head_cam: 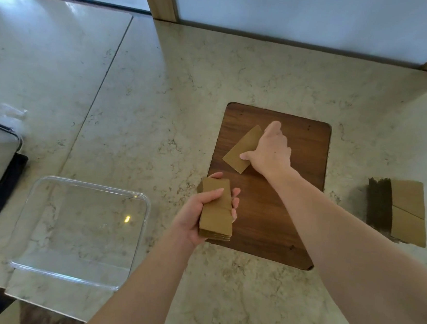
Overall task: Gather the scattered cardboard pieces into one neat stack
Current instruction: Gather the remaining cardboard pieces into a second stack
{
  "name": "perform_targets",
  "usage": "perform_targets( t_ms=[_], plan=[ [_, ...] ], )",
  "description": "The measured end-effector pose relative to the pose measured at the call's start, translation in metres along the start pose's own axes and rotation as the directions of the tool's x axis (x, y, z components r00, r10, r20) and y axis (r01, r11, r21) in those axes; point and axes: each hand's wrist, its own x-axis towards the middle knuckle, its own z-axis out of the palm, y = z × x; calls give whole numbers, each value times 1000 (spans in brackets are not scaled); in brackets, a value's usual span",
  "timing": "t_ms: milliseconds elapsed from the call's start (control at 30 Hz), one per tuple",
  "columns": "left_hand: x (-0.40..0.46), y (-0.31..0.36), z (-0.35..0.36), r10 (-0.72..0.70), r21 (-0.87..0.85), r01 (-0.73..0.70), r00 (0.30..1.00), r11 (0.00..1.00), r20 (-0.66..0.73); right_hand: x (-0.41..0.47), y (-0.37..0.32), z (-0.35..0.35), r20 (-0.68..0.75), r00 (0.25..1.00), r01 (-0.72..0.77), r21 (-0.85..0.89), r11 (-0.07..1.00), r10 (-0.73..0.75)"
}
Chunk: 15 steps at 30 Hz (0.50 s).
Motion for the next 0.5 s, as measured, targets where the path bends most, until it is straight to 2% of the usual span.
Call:
perform_targets(
  t_ms=[67,167,333,433,500],
  plan=[
    [-3,0,2,2,-13,-2,999,1000,-32,-6,9,-7,58,998,-9,276,961,-7],
    [-8,-2,4,10,7,-10,999,1000,-35,-29,23,-22,235,972,-110,541,834,-24],
    [-26,-12,0,23,12,-23,1000,1000,14,-82,41,-39,257,964,-135,696,705,-69],
    [-41,-22,3,38,25,-39,999,999,31,-118,48,-46,305,951,-228,801,554,-50],
    [-51,-30,5,51,42,-52,998,998,24,-140,52,-50,337,938,-253,830,497,-86]
  ],
)
